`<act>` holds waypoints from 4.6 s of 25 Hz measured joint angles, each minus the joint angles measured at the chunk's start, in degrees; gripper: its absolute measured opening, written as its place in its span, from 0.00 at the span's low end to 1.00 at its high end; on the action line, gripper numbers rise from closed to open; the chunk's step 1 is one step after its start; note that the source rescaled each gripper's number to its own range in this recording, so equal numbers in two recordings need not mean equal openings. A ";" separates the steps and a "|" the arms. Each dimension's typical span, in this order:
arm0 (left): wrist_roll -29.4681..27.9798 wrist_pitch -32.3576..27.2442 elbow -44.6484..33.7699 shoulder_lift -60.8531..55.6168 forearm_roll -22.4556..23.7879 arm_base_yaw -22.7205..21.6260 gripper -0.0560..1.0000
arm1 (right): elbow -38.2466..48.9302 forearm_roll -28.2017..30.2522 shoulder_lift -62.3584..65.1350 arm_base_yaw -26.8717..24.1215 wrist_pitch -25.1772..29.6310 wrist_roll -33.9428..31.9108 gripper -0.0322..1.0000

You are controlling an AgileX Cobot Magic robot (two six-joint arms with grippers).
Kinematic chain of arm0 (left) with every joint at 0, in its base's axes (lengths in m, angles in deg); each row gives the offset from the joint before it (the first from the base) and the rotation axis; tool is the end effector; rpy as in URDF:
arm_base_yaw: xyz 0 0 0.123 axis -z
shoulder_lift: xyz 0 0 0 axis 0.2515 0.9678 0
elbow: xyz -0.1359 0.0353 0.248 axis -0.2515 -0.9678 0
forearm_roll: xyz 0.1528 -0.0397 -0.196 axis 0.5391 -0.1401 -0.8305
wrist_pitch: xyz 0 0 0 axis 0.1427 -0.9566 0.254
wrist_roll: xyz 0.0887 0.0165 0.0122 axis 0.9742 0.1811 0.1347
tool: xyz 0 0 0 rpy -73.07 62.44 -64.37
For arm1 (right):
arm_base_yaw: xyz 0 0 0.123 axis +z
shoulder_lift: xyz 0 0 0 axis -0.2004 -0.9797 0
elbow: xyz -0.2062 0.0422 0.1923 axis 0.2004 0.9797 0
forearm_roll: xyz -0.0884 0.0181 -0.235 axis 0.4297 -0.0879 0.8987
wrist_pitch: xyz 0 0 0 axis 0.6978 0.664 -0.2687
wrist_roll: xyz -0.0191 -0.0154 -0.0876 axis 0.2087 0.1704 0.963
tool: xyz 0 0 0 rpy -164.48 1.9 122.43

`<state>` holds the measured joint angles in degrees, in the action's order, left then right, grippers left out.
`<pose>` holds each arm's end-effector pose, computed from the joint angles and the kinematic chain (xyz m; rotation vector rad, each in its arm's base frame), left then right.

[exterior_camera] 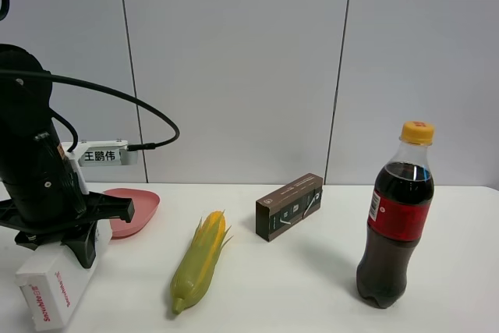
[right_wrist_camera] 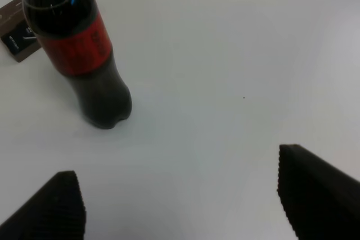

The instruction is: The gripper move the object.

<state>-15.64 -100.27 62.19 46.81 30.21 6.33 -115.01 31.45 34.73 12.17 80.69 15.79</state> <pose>0.2945 -0.1096 0.1606 -0.1021 2.8659 -0.1193 -0.0056 0.0087 0.2775 -0.0968 2.0366 0.0891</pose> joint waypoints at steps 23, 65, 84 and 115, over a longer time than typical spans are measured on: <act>0.00 7.40 -1.62 4.69 -0.27 0.00 0.06 | 0.00 0.00 0.00 0.00 0.00 0.00 1.00; 1.59 10.16 -1.57 -23.72 10.02 -3.72 0.59 | 0.00 0.00 0.00 0.00 0.00 0.00 1.00; 13.18 -0.43 -1.78 -45.57 10.55 -27.14 0.59 | 0.00 0.00 0.00 0.00 0.00 0.00 1.00; 24.73 -23.59 -20.87 -93.24 1.56 -28.14 0.59 | 0.00 0.00 0.00 0.00 0.00 0.00 1.00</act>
<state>9.09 -123.85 41.33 -46.43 31.78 -21.81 -115.01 31.45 34.73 12.17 80.69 15.79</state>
